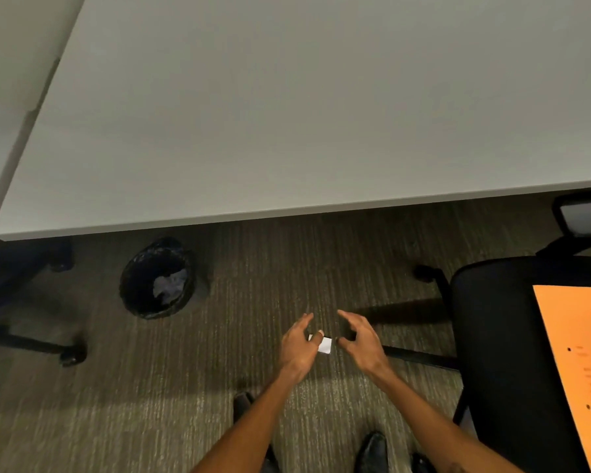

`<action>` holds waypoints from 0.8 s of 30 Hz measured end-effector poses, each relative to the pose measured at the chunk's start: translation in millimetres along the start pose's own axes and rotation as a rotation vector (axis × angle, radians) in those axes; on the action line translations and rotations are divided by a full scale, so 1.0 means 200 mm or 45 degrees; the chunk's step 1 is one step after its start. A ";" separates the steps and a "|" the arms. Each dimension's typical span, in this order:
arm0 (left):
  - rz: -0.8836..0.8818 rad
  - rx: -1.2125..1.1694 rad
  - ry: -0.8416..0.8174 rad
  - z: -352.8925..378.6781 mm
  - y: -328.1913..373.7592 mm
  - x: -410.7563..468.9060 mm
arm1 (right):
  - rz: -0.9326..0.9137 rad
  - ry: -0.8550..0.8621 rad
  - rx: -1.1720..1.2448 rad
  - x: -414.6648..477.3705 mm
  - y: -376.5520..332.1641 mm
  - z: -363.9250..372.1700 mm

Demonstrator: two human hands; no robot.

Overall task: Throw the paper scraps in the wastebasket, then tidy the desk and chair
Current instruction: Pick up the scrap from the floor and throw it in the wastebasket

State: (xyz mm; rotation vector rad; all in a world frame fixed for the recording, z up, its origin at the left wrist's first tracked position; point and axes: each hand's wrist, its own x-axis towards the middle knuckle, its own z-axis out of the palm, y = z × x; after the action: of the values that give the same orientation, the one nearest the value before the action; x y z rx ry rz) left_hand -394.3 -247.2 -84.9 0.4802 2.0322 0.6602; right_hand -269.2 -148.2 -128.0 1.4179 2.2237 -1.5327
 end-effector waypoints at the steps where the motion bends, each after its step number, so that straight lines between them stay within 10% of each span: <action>1: -0.008 0.001 -0.006 0.02 -0.03 0.01 | -0.001 0.002 -0.001 0.01 0.03 0.02; 24: 0.021 0.274 -0.307 0.21 -0.71 0.42 | 0.148 -0.031 -0.372 0.53 0.67 0.79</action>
State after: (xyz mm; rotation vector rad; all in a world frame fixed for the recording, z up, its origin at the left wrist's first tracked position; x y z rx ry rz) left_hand -411.3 -299.5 -245.2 0.6697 1.8789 0.3740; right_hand -296.2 -194.5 -355.1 1.4020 2.1968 -1.1283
